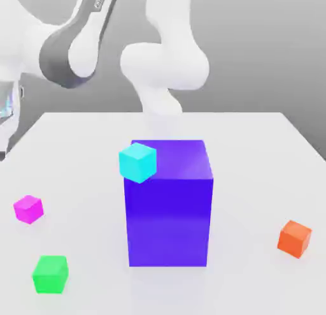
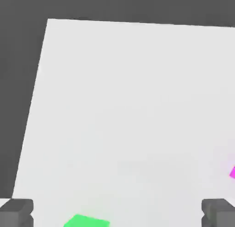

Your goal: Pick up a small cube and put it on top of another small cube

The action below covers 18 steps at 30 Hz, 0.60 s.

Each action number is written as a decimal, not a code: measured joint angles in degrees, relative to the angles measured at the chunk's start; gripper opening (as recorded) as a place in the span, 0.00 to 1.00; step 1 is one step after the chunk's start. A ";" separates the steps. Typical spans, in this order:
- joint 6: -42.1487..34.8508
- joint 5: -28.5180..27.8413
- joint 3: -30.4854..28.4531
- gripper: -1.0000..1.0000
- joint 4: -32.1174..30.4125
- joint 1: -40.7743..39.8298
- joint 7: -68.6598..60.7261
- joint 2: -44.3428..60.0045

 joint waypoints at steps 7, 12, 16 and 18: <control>8.08 10.34 -0.14 0.50 -3.67 -7.85 3.19 13.25; 15.64 15.87 6.65 0.00 -1.85 -13.56 -0.70 22.89; 15.72 15.82 6.65 0.00 -1.85 -13.57 -0.65 22.89; 16.30 16.09 7.17 0.00 -1.70 -14.03 -0.86 23.60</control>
